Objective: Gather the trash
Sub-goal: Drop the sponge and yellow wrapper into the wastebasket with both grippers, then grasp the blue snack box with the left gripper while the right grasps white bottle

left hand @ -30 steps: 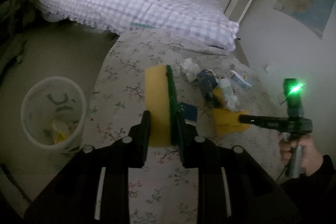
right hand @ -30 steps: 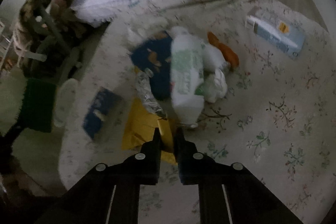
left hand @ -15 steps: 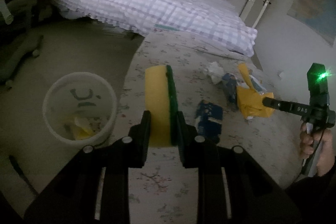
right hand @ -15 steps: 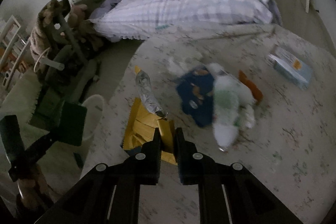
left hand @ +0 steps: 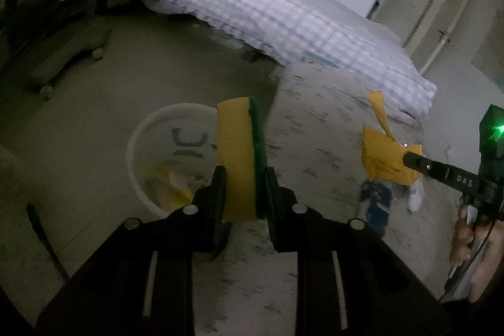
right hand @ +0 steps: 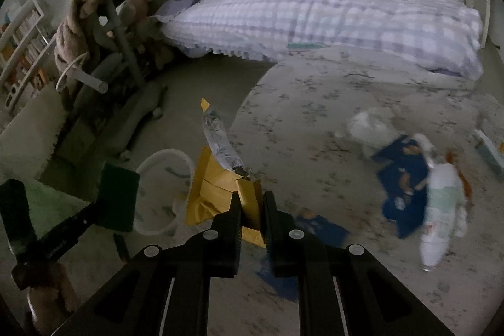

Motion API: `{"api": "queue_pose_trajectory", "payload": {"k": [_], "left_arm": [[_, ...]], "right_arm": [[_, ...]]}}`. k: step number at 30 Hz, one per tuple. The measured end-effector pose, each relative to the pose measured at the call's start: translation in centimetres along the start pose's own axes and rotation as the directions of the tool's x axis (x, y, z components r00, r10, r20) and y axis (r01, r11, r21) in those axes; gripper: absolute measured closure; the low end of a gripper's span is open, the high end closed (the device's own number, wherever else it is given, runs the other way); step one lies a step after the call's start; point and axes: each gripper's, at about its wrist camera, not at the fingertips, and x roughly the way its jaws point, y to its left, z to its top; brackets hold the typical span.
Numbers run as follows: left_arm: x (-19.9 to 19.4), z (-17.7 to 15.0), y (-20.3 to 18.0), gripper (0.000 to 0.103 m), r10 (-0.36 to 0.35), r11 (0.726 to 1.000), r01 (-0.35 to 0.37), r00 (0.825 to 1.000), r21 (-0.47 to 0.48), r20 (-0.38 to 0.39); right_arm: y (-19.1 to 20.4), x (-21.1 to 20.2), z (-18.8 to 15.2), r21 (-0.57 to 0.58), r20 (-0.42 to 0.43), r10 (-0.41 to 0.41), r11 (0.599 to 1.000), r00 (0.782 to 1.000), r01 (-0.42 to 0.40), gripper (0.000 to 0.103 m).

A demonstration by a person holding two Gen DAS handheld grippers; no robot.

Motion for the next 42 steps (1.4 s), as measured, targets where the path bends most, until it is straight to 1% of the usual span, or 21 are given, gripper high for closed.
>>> {"api": "queue_pose_trajectory", "payload": {"k": [4, 8, 9, 10, 11, 12, 14, 16, 18, 19, 24, 26, 30, 31, 32, 33, 34, 35, 38, 42], "left_arm": [[1.1, 0.4, 1.9, 0.078, 0.042, 0.998, -0.043, 0.999, -0.039, -0.007], [1.7, 0.8, 3.3, 0.077, 0.057, 0.996, -0.057, 0.998, -0.067, -0.005], [1.9, 0.9, 3.5, 0.075, 0.069, 0.995, -0.069, 0.998, -0.069, -0.005], [2.1, 0.9, 3.7, 0.072, 0.088, 0.994, -0.089, 0.996, -0.071, -0.014], [2.2, 1.0, 3.9, 0.061, 0.1, 0.992, -0.102, 0.995, -0.076, -0.027], [2.2, 1.0, 4.2, 0.044, 0.114, 0.99, -0.117, 0.993, -0.083, -0.034], [1.9, 0.9, 4.6, 0.028, 0.159, 0.983, -0.162, 0.987, -0.088, -0.036], [1.3, 0.8, 4.9, 0.026, 0.207, 0.976, -0.209, 0.978, -0.07, -0.027], [1.0, 0.5, 5.2, 0.018, 0.258, 0.965, -0.259, 0.966, -0.049, -0.034], [0.8, 0.3, 5.4, 0.018, 0.272, 0.961, -0.274, 0.962, -0.042, -0.034], [-0.1, -0.3, 6.0, 0.012, 0.298, 0.954, -0.298, 0.954, -0.01, -0.03], [-0.4, -0.3, 6.3, 0.011, 0.307, 0.952, -0.307, 0.951, 0.002, -0.027], [-0.9, -0.4, 6.7, 0.011, 0.322, 0.947, -0.322, 0.947, 0.01, -0.021], [-0.9, -0.4, 6.7, 0.011, 0.323, 0.946, -0.323, 0.946, 0.011, -0.021], [-1.0, -0.4, 6.9, 0.011, 0.324, 0.946, -0.324, 0.946, 0.011, -0.02], [-1.1, -0.5, 7.0, 0.011, 0.324, 0.946, -0.324, 0.946, 0.012, -0.021], [-1.2, -0.5, 7.1, 0.011, 0.325, 0.946, -0.325, 0.945, 0.012, -0.021], [-1.3, -0.6, 7.1, 0.011, 0.325, 0.946, -0.325, 0.945, 0.011, -0.022], [-1.5, -0.7, 7.3, 0.011, 0.32, 0.947, -0.32, 0.947, 0.008, -0.025], [-1.8, -0.9, 7.4, 0.011, 0.278, 0.96, -0.279, 0.96, -0.016, -0.041]], "right_arm": [[2.0, 2.2, 0.3, -0.004, 0.0, 0.0, 1.0, 1.0, 0.0, 0.09], [3.8, 4.4, 0.3, -0.012, -0.016, 0.012, 1.0, 1.0, -0.012, 0.09], [4.4, 5.0, 0.3, -0.014, -0.019, 0.015, 1.0, 1.0, -0.016, 0.09], [4.8, 5.3, 0.2, -0.015, -0.02, 0.016, 1.0, 1.0, -0.016, 0.09], [5.2, 5.8, 0.1, -0.017, -0.022, 0.017, 1.0, 1.0, -0.017, 0.09], [5.5, 6.2, 0.1, -0.019, -0.025, 0.018, 1.0, 1.0, -0.018, 0.09], [6.3, 7.0, -0.1, -0.024, -0.033, 0.017, 1.0, 0.999, -0.017, 0.09], [7.0, 7.7, -0.3, -0.034, -0.041, 0.015, 0.999, 0.999, -0.016, 0.09], [7.7, 8.2, -0.5, -0.046, -0.045, 0.013, 0.999, 0.999, -0.015, 0.09], [8.1, 8.5, -0.5, -0.052, -0.047, 0.013, 0.999, 0.999, -0.015, 0.09], [9.6, 9.8, -1.1, -0.058, -0.063, 0.025, 0.998, 0.998, -0.029, 0.09], [10.1, 10.1, -1.2, -0.06, -0.062, 0.031, 0.998, 0.998, -0.035, 0.089], [11.2, 10.6, -1.3, -0.071, -0.051, 0.063, 0.995, 0.997, -0.067, 0.083], [11.4, 10.8, -1.3, -0.068, -0.06, 0.078, 0.994, 0.995, -0.082, 0.075], [11.6, 10.9, -1.3, -0.062, -0.07, 0.086, 0.994, 0.994, -0.091, 0.062], [11.6, 10.8, -1.4, -0.055, -0.067, 0.097, 0.993, 0.993, -0.1, 0.053], [11.6, 10.5, -1.4, -0.054, -0.053, 0.1, 0.993, 0.994, -0.103, 0.04], [11.8, 10.3, -1.4, -0.058, -0.042, 0.097, 0.993, 0.994, -0.1, 0.038], [11.8, 9.6, -1.2, -0.068, -0.035, 0.092, 0.993, 0.995, -0.094, 0.038], [11.2, 8.2, -1.1, -0.081, -0.026, 0.064, 0.995, 0.998, -0.066, 0.038]]}}
